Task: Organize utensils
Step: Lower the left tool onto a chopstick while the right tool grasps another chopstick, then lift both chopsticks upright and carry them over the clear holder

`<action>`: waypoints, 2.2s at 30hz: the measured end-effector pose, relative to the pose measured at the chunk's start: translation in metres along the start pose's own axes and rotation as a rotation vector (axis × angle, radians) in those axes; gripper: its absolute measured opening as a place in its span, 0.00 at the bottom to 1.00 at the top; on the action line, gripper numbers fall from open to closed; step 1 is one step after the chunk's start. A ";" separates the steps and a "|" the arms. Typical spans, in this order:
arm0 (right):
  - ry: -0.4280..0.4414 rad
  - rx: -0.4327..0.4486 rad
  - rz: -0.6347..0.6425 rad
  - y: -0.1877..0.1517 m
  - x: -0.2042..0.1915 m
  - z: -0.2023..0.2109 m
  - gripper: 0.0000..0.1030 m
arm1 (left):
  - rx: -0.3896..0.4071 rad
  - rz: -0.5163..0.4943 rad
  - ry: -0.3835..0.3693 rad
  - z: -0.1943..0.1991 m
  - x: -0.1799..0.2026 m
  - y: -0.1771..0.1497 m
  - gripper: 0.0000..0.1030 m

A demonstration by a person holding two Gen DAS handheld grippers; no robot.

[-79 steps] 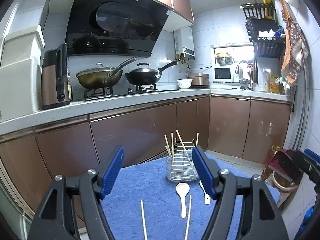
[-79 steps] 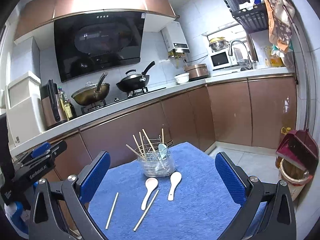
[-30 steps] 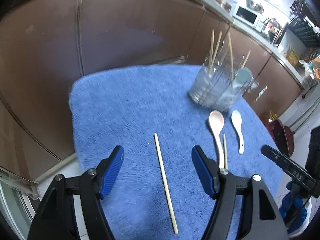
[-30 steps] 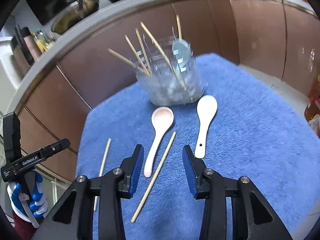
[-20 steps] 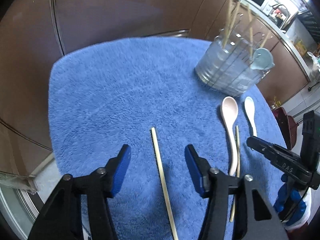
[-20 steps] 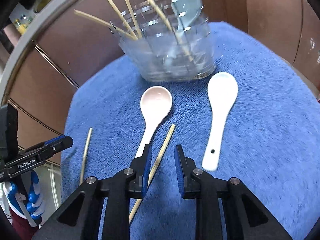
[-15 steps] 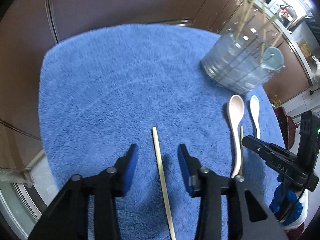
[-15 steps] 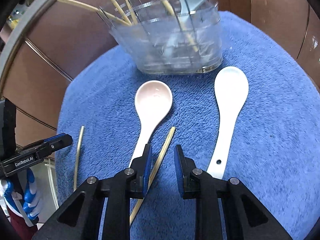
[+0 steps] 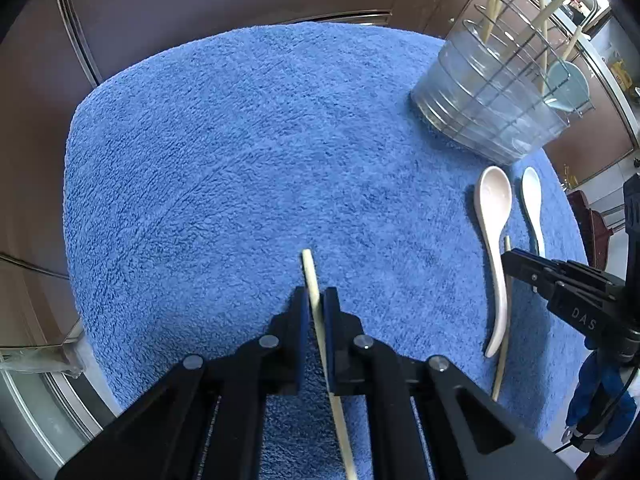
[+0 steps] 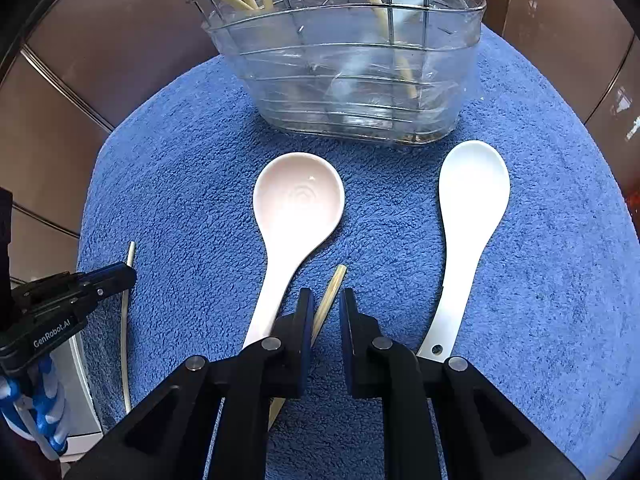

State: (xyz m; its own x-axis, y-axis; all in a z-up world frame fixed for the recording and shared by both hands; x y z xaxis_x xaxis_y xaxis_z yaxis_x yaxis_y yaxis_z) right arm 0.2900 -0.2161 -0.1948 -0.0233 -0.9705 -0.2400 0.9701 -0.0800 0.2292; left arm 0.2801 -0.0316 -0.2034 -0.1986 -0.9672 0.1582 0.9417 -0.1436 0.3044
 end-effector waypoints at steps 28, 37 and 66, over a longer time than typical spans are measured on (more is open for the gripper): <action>0.252 0.446 0.017 -0.134 0.021 0.182 0.05 | 0.467 -0.061 -0.021 0.168 0.036 -0.091 0.04; 0.250 0.580 0.044 -0.178 0.011 0.234 0.05 | 0.576 -0.090 -0.025 0.216 0.052 -0.123 0.04; 0.273 0.946 0.068 -0.025 0.032 0.313 0.05 | 1.024 -0.059 -0.049 0.268 0.129 0.092 0.04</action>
State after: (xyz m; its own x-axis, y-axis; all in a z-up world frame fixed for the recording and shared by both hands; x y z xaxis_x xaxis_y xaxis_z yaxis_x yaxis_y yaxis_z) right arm 0.1896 -0.3164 0.0875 0.1975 -0.9034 -0.3805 0.3715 -0.2902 0.8819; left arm 0.2685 -0.1131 0.0965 -0.2697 -0.9515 0.1483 0.2505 0.0794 0.9648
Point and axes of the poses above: each gripper's, at about its wrist camera, not at the fingertips, and z roughly against the way its jaws point, x to its right, y to its top, the point moved 1 cm from there along -z, roughly the way its jaws point, and after that the axes turned 8 degrees about -z, right-handed, at the moved point
